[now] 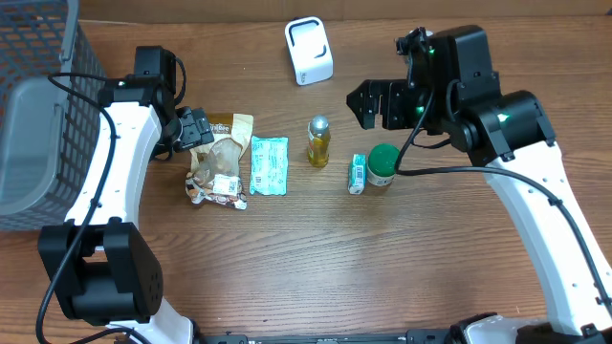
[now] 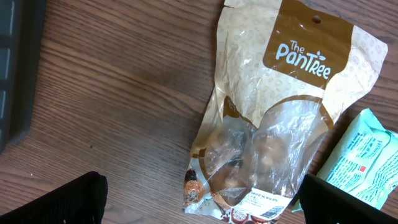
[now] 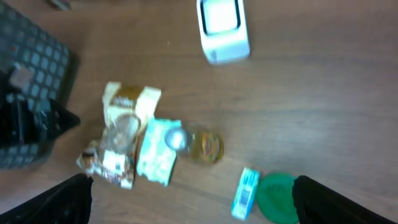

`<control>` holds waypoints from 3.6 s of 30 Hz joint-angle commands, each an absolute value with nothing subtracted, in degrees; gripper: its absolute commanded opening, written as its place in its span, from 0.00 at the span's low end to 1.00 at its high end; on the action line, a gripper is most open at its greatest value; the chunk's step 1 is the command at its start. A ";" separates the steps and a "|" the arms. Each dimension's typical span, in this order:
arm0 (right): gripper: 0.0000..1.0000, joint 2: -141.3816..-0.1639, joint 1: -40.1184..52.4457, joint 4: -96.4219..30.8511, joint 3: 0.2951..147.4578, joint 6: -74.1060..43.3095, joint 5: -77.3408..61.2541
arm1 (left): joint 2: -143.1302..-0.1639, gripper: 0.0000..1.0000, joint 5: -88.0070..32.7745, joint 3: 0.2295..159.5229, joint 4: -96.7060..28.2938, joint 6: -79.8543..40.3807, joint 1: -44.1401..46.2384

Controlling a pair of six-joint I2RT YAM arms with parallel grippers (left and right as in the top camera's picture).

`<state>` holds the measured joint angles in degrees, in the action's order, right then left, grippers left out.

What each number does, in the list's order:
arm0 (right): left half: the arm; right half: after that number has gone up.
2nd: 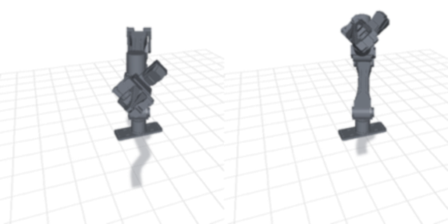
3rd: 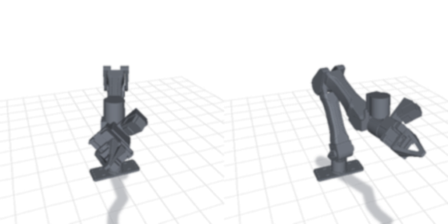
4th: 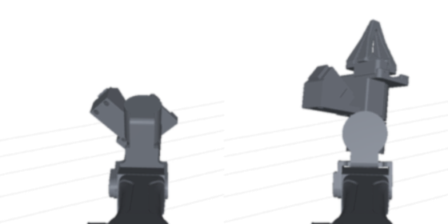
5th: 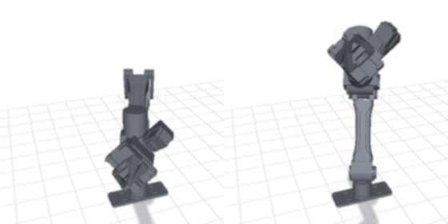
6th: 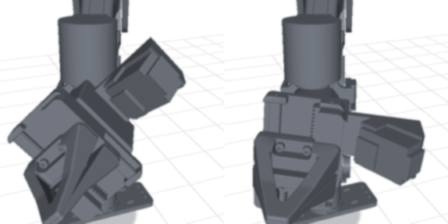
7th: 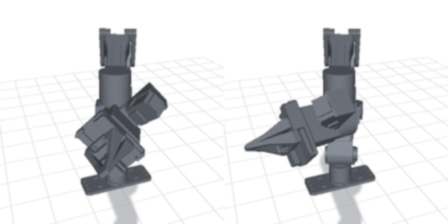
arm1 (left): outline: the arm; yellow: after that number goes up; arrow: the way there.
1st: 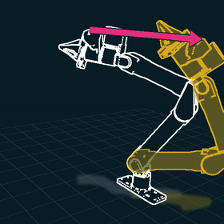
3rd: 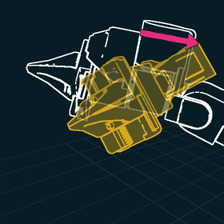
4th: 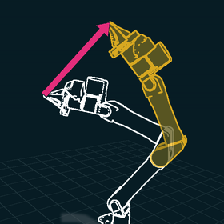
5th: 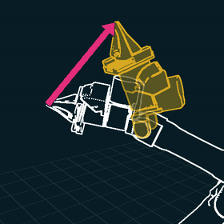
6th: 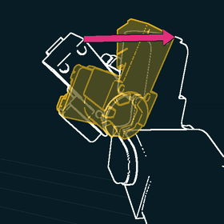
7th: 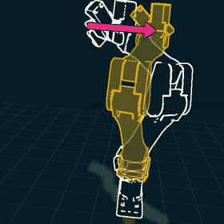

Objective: Scan the item barcode
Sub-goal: 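Move the right gripper over the yellow bottle near the scanner, then lower the right gripper and grasp the yellow bottle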

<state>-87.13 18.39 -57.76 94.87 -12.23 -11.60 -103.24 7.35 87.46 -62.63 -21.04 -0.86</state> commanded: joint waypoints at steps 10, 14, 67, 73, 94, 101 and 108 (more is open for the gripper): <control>1.00 -95.44 18.37 -75.29 128.05 -10.02 -8.84 | -103.81 0.99 7.90 87.05 -62.72 -21.43 -1.10; 0.96 -99.90 18.46 -78.08 127.94 -10.04 -8.80 | -103.81 1.00 7.90 87.05 -62.72 -21.43 -1.10; 0.98 -118.10 26.63 -69.97 118.91 -15.00 0.23 | -103.81 1.00 7.90 87.05 -62.72 -21.43 -1.10; 0.97 -119.44 28.14 -67.51 118.91 -15.03 -0.14 | -103.81 1.00 7.90 87.05 -62.72 -21.43 -1.10; 0.96 -119.66 31.07 -63.22 108.95 -15.00 -0.08 | -103.81 1.00 7.90 87.05 -62.72 -21.43 -1.10; 0.90 -119.66 31.11 -62.81 107.92 -15.00 -0.08 | -103.81 1.00 7.90 87.05 -62.72 -21.43 -1.10; 0.87 -119.66 31.14 -59.88 106.43 -15.00 -0.10 | -103.81 1.00 7.90 87.05 -62.72 -21.43 -1.08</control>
<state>-119.66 31.11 -60.71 106.72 -14.96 0.01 -103.24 7.35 87.46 -62.63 -21.04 -0.86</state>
